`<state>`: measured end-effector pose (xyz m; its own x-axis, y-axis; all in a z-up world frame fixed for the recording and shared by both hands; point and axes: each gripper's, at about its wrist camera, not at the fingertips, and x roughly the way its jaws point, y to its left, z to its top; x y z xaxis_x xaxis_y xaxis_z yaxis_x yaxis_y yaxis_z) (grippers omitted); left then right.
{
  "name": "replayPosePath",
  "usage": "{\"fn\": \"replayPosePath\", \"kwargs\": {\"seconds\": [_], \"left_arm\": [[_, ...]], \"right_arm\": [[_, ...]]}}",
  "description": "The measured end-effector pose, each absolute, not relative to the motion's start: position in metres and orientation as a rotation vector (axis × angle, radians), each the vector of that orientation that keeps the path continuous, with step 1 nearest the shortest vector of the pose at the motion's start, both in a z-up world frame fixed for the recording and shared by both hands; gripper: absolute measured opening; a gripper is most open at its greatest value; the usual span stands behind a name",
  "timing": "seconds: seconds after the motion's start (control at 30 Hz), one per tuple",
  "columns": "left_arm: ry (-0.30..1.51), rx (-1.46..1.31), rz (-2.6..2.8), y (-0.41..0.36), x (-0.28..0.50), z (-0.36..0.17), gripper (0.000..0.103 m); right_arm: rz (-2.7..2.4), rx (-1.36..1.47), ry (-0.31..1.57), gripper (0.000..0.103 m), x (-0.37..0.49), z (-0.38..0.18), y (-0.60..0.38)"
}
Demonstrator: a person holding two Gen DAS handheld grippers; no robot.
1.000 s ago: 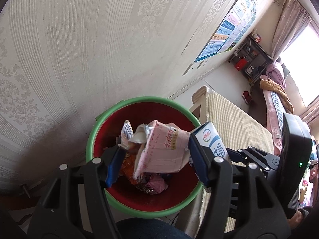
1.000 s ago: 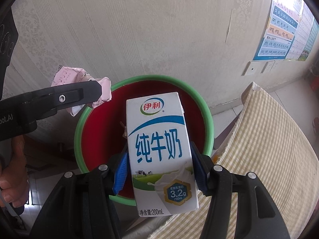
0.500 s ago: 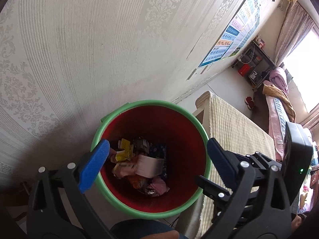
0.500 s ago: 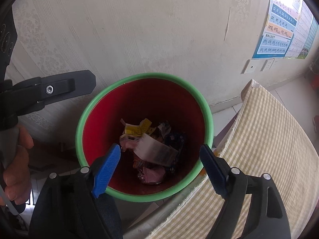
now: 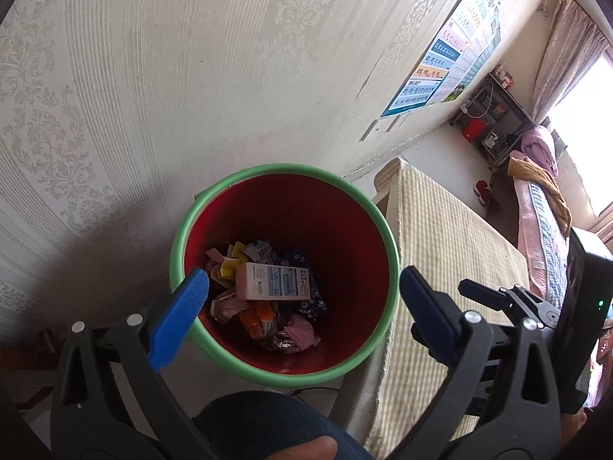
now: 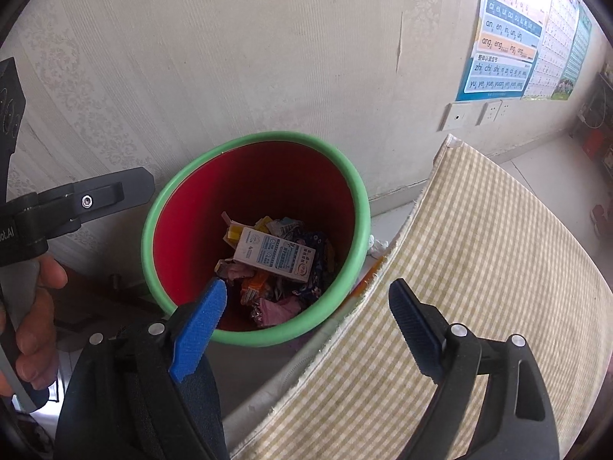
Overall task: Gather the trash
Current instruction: 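Move both open tools back over the wrappers on the table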
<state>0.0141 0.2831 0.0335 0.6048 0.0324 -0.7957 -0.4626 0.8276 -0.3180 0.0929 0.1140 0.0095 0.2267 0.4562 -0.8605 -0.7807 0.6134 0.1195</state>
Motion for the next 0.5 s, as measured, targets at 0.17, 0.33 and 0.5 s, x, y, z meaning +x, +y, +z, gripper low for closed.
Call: {"fn": "replayPosePath", "kwargs": {"seconds": [0.17, 0.33, 0.5], "left_arm": [[0.889, -0.521, 0.283, 0.261, 0.008, 0.039, 0.097], [0.91, -0.492, 0.246, 0.23, 0.008, 0.04, 0.097], [0.924, -0.46, 0.192, 0.191, 0.012, 0.04, 0.097]], "right_arm": [[0.848, -0.34, 1.024, 0.084, 0.087, 0.014, 0.073], [0.806, -0.325, 1.037, 0.084, 0.084, 0.011, 0.03], [0.743, -0.295, 1.052, 0.084, 0.084, 0.007, -0.017]]}}
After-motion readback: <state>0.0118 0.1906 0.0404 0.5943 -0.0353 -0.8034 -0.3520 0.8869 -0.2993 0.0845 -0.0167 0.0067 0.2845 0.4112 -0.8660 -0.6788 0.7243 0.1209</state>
